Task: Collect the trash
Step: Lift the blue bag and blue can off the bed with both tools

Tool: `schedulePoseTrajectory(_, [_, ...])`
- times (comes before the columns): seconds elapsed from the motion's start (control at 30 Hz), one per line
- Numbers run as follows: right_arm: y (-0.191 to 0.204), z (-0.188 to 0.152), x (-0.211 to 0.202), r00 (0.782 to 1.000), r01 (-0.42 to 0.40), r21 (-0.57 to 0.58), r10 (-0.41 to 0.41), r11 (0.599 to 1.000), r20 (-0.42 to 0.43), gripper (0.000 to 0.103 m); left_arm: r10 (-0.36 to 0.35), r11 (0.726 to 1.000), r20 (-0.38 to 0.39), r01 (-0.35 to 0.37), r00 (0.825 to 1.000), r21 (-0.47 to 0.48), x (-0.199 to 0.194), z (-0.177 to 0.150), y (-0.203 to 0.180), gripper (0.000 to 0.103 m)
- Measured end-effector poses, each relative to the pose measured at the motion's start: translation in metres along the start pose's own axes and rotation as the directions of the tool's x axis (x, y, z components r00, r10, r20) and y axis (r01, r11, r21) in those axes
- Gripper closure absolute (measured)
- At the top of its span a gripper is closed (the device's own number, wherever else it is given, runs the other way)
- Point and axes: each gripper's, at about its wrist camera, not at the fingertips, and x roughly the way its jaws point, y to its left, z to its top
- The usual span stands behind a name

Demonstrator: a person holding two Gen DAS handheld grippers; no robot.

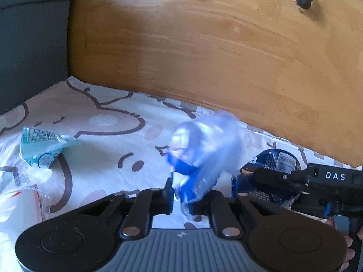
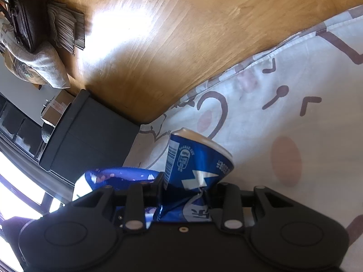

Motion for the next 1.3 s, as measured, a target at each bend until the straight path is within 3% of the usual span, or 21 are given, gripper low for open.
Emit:
schedulePoseTrajectory(0.13, [0.0,0.0,0.0,1.0,0.002,-0.005,-0.002,1.0,0.001,0.069,-0.003,1.0,0.038,0.003,0.999,0.006,-0.009,0.001,0.0,0.101])
schedulePoseTrajectory(0.37, [0.011,-0.003,0.0,1.0,0.022,-0.055,-0.022,0.998,0.002,0.069,0.046,0.998,0.082,-0.043,0.996,-0.044,-0.038,0.005,0.01,0.101])
schedulePoseTrajectory(0.57, [0.036,-0.011,-0.002,1.0,0.028,-0.163,-0.028,0.986,0.004,0.069,0.111,0.991,0.11,-0.102,0.988,-0.086,-0.071,-0.006,0.026,0.101])
schedulePoseTrajectory(0.83, [0.077,-0.032,-0.019,0.998,0.06,-0.302,-0.056,0.951,0.023,0.069,0.194,0.973,0.11,-0.176,0.975,-0.152,-0.111,-0.024,0.045,0.101])
schedulePoseTrajectory(1.3, [0.152,-0.083,-0.046,0.995,0.093,-0.51,-0.1,0.855,0.015,0.069,0.255,0.958,0.135,-0.232,0.957,-0.168,-0.184,-0.042,0.044,0.101])
